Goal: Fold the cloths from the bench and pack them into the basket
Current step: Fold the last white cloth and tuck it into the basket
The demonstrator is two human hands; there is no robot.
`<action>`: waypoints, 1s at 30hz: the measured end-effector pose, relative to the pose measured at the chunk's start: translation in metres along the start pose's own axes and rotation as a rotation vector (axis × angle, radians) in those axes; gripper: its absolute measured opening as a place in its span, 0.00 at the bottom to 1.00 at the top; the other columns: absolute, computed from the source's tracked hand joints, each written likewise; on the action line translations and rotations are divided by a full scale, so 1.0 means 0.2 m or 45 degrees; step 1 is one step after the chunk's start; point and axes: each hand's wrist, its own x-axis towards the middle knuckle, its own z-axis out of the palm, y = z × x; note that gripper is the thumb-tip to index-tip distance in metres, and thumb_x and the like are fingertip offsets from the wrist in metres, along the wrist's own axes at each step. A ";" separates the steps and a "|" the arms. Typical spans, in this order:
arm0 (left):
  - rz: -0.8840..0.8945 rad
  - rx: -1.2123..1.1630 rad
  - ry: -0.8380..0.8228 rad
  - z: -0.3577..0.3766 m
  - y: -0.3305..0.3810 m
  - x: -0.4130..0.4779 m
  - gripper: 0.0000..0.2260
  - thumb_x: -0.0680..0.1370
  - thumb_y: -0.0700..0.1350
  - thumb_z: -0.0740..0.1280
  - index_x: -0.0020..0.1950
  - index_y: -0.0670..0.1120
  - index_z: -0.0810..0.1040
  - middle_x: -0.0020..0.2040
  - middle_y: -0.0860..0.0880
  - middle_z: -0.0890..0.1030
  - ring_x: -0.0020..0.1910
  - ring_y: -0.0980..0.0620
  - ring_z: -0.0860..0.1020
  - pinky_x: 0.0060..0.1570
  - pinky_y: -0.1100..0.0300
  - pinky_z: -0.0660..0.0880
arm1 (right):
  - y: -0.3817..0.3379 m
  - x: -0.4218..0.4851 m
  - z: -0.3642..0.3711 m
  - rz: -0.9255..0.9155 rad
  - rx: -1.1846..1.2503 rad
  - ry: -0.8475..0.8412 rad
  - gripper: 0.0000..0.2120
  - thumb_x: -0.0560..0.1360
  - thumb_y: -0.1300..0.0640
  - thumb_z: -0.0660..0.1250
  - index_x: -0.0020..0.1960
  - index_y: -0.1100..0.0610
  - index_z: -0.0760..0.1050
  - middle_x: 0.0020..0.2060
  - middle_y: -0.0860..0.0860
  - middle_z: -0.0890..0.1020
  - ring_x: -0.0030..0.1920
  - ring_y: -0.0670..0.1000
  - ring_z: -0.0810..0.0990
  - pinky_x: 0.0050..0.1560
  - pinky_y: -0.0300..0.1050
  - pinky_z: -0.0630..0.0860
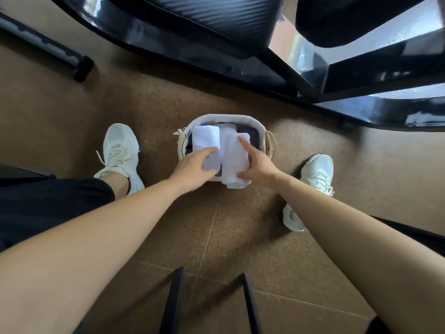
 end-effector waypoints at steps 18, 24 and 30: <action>0.052 0.695 -0.001 0.17 -0.14 0.43 0.43 0.79 0.50 0.70 0.83 0.53 0.43 0.84 0.53 0.42 0.83 0.49 0.45 0.75 0.40 0.64 | 0.21 0.32 0.07 -0.395 -1.043 0.371 0.39 0.73 0.52 0.72 0.79 0.55 0.59 0.80 0.54 0.60 0.78 0.61 0.58 0.76 0.58 0.62; 0.086 0.721 0.011 0.18 -0.19 0.45 0.44 0.79 0.50 0.71 0.83 0.52 0.43 0.84 0.54 0.40 0.83 0.51 0.43 0.73 0.42 0.66 | 0.22 0.39 0.06 -0.313 -1.266 0.289 0.49 0.69 0.30 0.69 0.80 0.54 0.57 0.80 0.58 0.60 0.81 0.61 0.53 0.80 0.59 0.48; 0.112 0.721 0.014 0.19 -0.21 0.47 0.44 0.79 0.51 0.71 0.83 0.52 0.43 0.84 0.54 0.40 0.83 0.51 0.43 0.73 0.43 0.68 | 0.25 0.42 0.15 -0.210 -1.263 0.344 0.48 0.71 0.36 0.73 0.80 0.59 0.57 0.79 0.64 0.61 0.79 0.64 0.59 0.80 0.59 0.54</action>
